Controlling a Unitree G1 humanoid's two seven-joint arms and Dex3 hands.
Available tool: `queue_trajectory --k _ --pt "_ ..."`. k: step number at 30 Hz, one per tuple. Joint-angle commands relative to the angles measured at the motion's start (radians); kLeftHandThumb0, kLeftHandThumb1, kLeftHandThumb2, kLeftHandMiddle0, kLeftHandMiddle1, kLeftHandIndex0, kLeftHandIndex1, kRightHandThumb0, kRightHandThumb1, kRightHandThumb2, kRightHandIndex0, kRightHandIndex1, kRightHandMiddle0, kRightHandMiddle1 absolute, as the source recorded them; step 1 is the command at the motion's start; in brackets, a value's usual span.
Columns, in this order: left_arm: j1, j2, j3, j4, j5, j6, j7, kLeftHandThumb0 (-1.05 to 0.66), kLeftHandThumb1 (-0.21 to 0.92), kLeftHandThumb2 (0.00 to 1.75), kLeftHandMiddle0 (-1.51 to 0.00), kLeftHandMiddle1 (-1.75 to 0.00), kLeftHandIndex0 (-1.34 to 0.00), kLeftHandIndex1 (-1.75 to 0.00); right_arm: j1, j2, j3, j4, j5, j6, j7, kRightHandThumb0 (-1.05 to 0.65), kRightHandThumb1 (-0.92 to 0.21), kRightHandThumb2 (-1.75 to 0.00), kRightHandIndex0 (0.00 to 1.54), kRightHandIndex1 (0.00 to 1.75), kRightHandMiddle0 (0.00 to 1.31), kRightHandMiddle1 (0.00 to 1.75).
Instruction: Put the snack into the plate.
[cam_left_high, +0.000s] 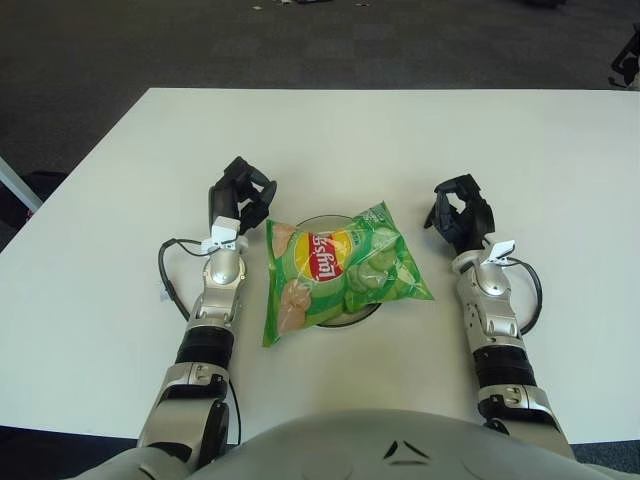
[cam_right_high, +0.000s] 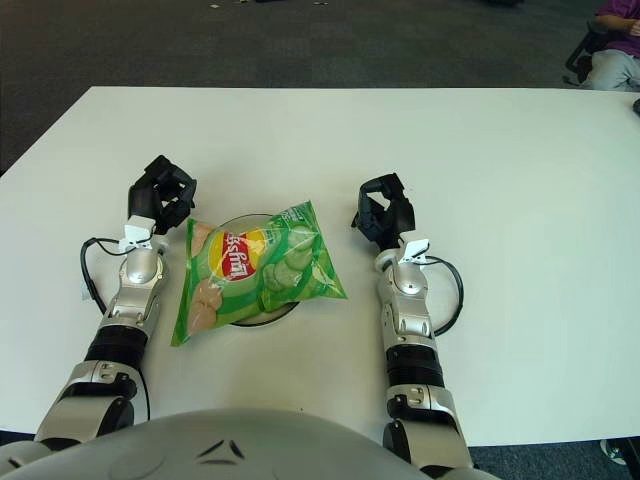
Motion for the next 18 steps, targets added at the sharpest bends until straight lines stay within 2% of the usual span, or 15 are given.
queue_trajectory --k 1,18 --pt "0.034 -0.008 -0.002 0.015 -0.008 0.005 -0.006 -0.23 0.92 0.31 -0.97 -1.75 -0.76 -1.75 0.029 0.002 -0.003 -0.017 -0.005 0.060 -0.017 -0.38 -0.71 -0.80 0.88 1.75 0.33 1.75" --pt "0.037 -0.008 -0.002 0.005 -0.009 0.013 -0.014 -0.23 0.92 0.32 -0.97 -1.75 -0.76 -1.75 0.037 -0.004 0.001 -0.037 -0.010 0.075 -0.021 -0.38 -0.70 -0.81 0.89 1.75 0.34 1.75"
